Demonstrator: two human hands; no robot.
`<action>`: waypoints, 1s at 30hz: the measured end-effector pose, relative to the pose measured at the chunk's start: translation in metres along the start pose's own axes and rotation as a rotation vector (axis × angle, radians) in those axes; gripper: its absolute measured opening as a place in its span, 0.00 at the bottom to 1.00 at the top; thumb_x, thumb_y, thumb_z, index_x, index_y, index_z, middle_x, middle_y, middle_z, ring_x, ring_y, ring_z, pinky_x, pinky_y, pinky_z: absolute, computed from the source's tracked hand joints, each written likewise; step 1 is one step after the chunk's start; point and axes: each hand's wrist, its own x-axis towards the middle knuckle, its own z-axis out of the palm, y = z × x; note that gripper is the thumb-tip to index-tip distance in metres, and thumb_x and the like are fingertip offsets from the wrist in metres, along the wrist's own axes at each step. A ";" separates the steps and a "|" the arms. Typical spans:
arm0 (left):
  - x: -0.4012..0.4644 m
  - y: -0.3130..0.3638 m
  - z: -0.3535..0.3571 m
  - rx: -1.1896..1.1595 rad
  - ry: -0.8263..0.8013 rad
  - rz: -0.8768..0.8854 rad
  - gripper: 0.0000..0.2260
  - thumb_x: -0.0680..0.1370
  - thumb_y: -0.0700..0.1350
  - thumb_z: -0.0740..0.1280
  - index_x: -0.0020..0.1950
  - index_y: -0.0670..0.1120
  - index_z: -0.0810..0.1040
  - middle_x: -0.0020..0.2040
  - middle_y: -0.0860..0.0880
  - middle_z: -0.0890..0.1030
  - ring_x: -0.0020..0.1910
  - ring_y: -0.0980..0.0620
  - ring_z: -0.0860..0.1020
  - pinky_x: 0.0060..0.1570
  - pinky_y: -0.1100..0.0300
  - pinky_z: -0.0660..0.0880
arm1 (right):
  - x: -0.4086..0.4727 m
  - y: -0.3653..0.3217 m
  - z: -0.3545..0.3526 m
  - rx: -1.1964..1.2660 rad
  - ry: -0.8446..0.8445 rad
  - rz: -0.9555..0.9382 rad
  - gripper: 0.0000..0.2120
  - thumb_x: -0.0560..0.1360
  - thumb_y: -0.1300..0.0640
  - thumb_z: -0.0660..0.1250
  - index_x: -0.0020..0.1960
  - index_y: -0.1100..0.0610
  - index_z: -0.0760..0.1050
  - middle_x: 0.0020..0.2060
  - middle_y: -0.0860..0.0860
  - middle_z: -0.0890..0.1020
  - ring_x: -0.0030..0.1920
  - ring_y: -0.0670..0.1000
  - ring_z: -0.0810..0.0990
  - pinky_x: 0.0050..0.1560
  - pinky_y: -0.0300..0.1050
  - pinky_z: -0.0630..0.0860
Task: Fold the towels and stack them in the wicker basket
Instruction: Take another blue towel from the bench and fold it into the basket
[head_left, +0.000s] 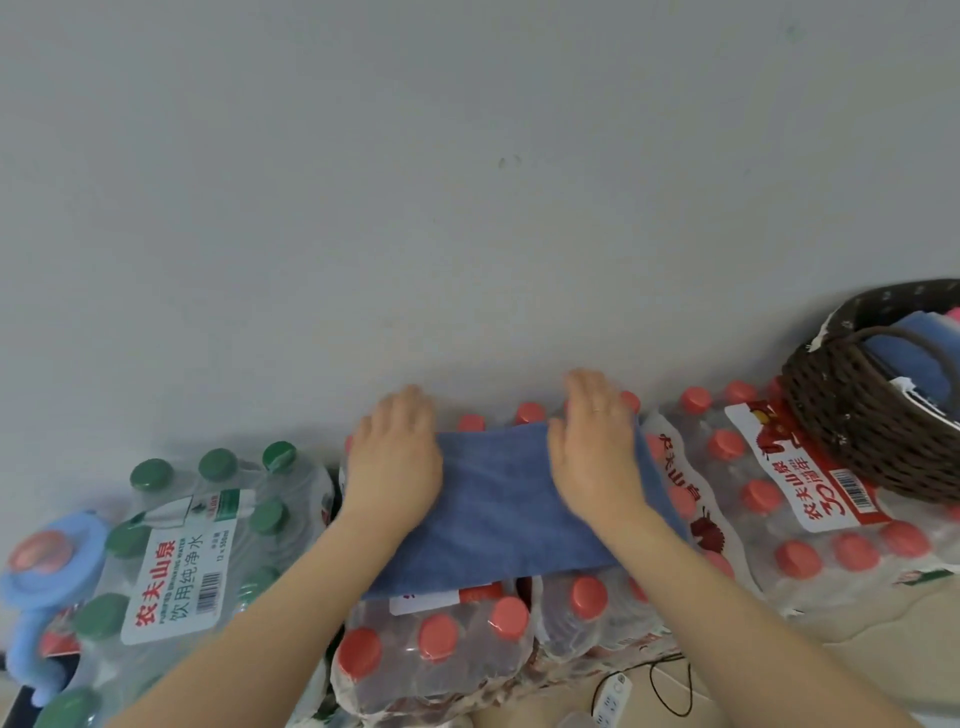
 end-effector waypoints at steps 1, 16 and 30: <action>-0.001 0.013 0.001 -0.085 -0.048 0.099 0.19 0.67 0.43 0.53 0.50 0.41 0.79 0.49 0.42 0.82 0.43 0.42 0.81 0.41 0.56 0.76 | -0.005 -0.012 0.007 0.010 -0.062 -0.146 0.23 0.74 0.57 0.54 0.64 0.68 0.70 0.63 0.64 0.74 0.64 0.62 0.74 0.66 0.55 0.68; -0.028 0.003 -0.004 -0.123 -0.485 0.195 0.59 0.53 0.80 0.34 0.76 0.45 0.40 0.77 0.46 0.42 0.76 0.50 0.41 0.68 0.60 0.32 | -0.019 0.065 -0.008 -0.196 -0.460 0.229 0.29 0.80 0.43 0.43 0.76 0.56 0.43 0.77 0.51 0.48 0.76 0.51 0.46 0.74 0.54 0.44; -0.014 0.080 0.003 -0.262 -0.525 0.411 0.45 0.66 0.74 0.38 0.76 0.49 0.42 0.77 0.48 0.39 0.75 0.53 0.38 0.71 0.58 0.36 | -0.015 0.086 -0.045 0.198 -0.412 0.517 0.10 0.74 0.50 0.63 0.41 0.57 0.69 0.47 0.56 0.79 0.54 0.60 0.75 0.54 0.53 0.72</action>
